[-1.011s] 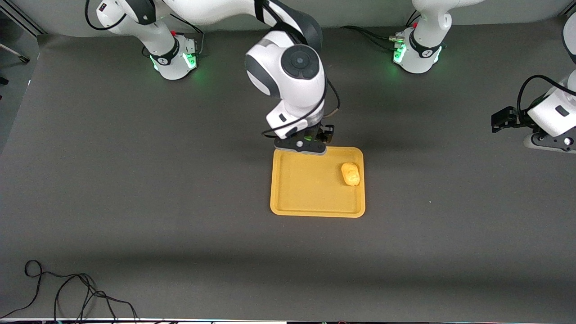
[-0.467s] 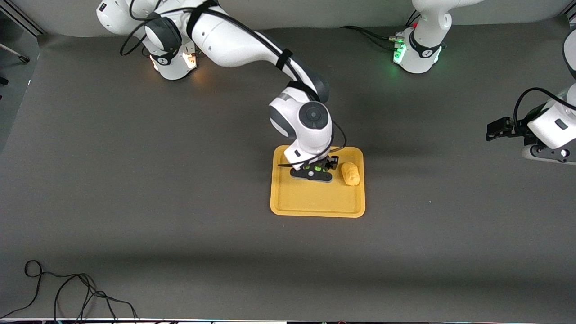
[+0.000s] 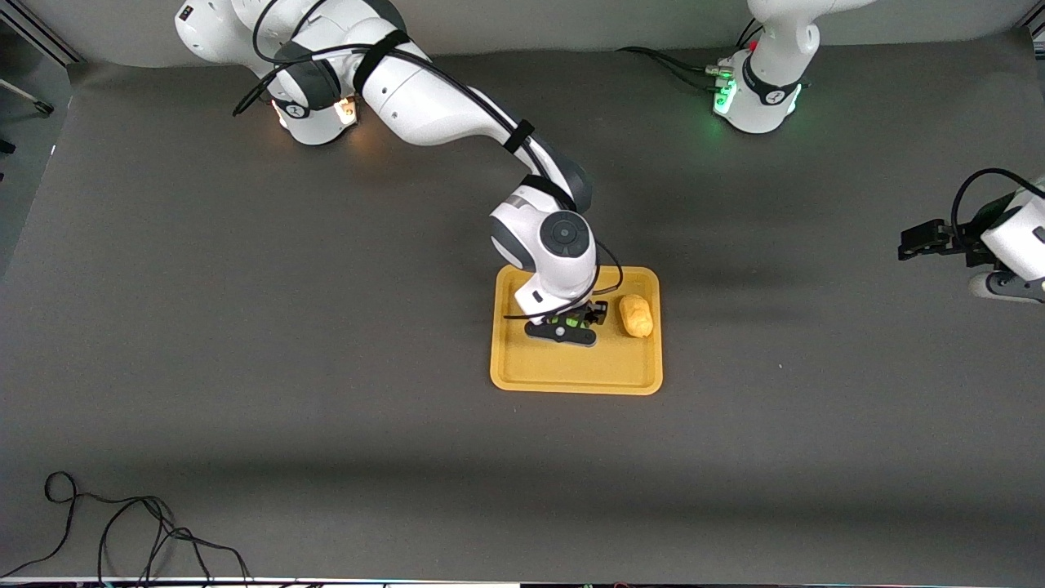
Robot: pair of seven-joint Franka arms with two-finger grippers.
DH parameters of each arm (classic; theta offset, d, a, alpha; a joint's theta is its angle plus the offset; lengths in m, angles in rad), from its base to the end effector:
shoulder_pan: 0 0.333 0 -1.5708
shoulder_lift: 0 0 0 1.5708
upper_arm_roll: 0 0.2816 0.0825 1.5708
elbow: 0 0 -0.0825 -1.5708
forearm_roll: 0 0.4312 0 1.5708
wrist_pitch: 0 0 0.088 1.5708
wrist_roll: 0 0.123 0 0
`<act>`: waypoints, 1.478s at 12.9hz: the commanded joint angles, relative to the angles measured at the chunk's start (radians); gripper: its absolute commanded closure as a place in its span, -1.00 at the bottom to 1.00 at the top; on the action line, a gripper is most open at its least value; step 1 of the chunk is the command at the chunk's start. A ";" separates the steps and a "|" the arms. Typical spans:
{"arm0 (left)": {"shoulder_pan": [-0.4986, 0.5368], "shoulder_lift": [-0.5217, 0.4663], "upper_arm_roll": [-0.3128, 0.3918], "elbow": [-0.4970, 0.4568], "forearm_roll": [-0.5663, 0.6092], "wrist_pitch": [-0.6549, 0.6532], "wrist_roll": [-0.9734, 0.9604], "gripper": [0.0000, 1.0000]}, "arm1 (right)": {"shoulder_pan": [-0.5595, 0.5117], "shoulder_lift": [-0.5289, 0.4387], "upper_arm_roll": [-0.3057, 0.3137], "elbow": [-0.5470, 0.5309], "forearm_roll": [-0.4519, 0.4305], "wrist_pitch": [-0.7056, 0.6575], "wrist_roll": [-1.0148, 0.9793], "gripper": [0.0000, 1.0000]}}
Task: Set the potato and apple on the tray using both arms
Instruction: 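Lower the green apple onto the tray beside the potato with the right gripper, then open the right gripper and withdraw it from the tray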
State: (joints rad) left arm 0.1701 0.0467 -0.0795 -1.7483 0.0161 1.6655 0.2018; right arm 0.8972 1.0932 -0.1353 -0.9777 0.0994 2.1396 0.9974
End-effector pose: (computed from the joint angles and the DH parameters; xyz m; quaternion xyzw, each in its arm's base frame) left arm 0.6030 0.0572 0.4618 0.9963 -0.0568 -0.0648 0.0034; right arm 0.5521 0.5835 0.1421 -0.9937 0.1041 -0.0365 0.0194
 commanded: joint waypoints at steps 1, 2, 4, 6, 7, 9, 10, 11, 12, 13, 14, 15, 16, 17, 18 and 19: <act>-0.180 -0.027 0.149 0.006 0.004 -0.035 -0.001 -0.99 | -0.003 0.025 0.000 0.014 -0.032 0.043 0.021 -0.26; -0.220 -0.028 0.199 0.006 0.004 -0.036 0.001 -0.99 | -0.003 0.024 0.000 0.013 -0.032 0.045 0.023 -0.58; -0.216 -0.028 0.201 0.009 0.002 -0.029 0.008 -0.99 | -0.003 0.007 0.005 0.014 -0.024 0.031 0.033 -1.00; -0.227 -0.028 0.196 0.015 0.002 -0.021 0.004 -0.99 | -0.001 -0.031 0.009 0.033 -0.023 -0.076 0.043 -1.00; -0.227 -0.028 0.190 0.022 0.004 -0.035 0.004 -0.99 | -0.001 -0.080 0.010 0.036 -0.023 -0.142 0.043 -1.00; -0.224 -0.024 0.190 0.046 0.004 -0.038 0.019 -0.98 | -0.001 -0.188 0.008 0.036 -0.023 -0.307 0.040 -1.00; -0.224 -0.018 0.188 0.046 0.004 -0.036 0.019 -0.98 | -0.003 -0.250 0.005 0.036 -0.023 -0.393 0.037 -1.00; -0.227 -0.015 0.188 0.047 0.004 -0.032 0.018 -0.99 | -0.004 -0.313 -0.003 0.036 -0.023 -0.468 0.034 -1.00; -0.230 -0.014 0.187 0.047 0.004 -0.033 0.016 -0.99 | -0.010 -0.372 -0.009 0.034 -0.024 -0.540 0.029 -1.00; -0.228 -0.014 0.188 0.047 0.004 -0.035 0.018 -0.99 | -0.035 -0.430 -0.007 0.031 -0.030 -0.599 0.024 -1.00; -0.227 -0.018 0.188 0.047 0.004 -0.032 0.018 -0.99 | -0.062 -0.482 -0.007 0.019 -0.032 -0.637 -0.009 -1.00; -0.228 -0.025 0.187 0.049 0.004 -0.030 0.019 -0.99 | -0.108 -0.531 -0.009 -0.005 -0.033 -0.691 -0.076 -1.00; -0.228 -0.033 0.175 0.050 0.002 -0.039 0.019 -0.99 | -0.148 -0.583 -0.021 -0.042 -0.038 -0.746 -0.176 -1.00; -0.227 -0.039 0.152 0.052 0.002 -0.058 0.015 -0.99 | -0.177 -0.629 -0.052 -0.086 -0.041 -0.760 -0.265 -1.00; -0.228 -0.036 0.139 0.061 0.004 -0.062 0.002 -0.99 | -0.199 -0.679 -0.093 -0.142 -0.041 -0.759 -0.358 -1.00; -0.231 -0.025 0.136 0.076 0.002 -0.053 0.005 -0.99 | -0.220 -0.735 -0.131 -0.209 -0.041 -0.747 -0.458 -1.00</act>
State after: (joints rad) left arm -0.0486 0.0225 0.0649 -1.6998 0.0158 1.6322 0.2080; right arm 0.6944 0.4792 -0.2162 -1.0195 0.0675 1.3707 0.6831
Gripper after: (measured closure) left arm 0.000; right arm 0.000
